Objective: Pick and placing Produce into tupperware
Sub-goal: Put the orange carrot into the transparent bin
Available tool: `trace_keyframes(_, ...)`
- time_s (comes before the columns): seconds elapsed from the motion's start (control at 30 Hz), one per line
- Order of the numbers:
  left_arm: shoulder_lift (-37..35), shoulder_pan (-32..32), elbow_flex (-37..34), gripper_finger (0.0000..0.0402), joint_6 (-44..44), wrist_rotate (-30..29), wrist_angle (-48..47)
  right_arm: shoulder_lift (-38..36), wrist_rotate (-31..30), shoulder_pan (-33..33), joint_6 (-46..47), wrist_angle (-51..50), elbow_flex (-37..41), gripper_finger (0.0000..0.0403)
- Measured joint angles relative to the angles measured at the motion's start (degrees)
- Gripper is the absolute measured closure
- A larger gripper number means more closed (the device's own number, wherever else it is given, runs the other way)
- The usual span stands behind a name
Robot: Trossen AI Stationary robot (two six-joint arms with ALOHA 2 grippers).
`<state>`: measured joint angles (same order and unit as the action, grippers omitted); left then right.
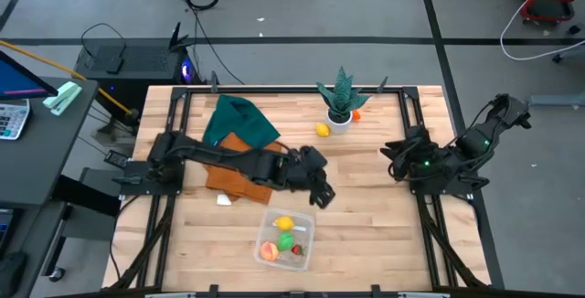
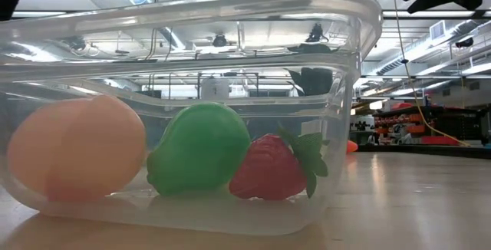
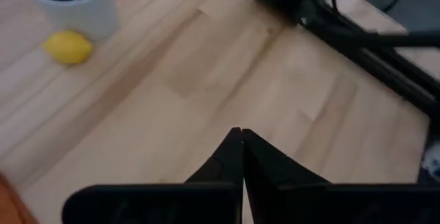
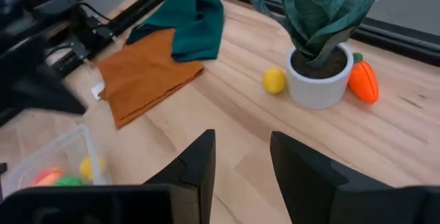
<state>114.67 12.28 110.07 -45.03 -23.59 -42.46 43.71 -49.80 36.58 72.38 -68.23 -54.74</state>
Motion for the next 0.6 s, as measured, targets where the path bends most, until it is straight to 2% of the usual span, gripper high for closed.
trace_keyframes(0.17, -4.43, -3.91, -8.44, 0.0377, -0.22, 0.98, 4.76, -1.38, 0.04, 0.02, -1.70, -1.07, 0.00, 0.0295)
trace_keyframes(0.47, -20.05, -10.76, -30.95, 0.0396, -0.48, 0.06, 17.08, -2.43, 0.08, 0.02, -2.01, -2.74, 0.01, 0.0295)
trace_keyframes(0.6, -26.77, -13.14, -39.72, 0.0388, 1.17, -0.17, 20.15, -3.00, -0.16, 0.02, -1.57, -2.70, 1.08, 0.0295)
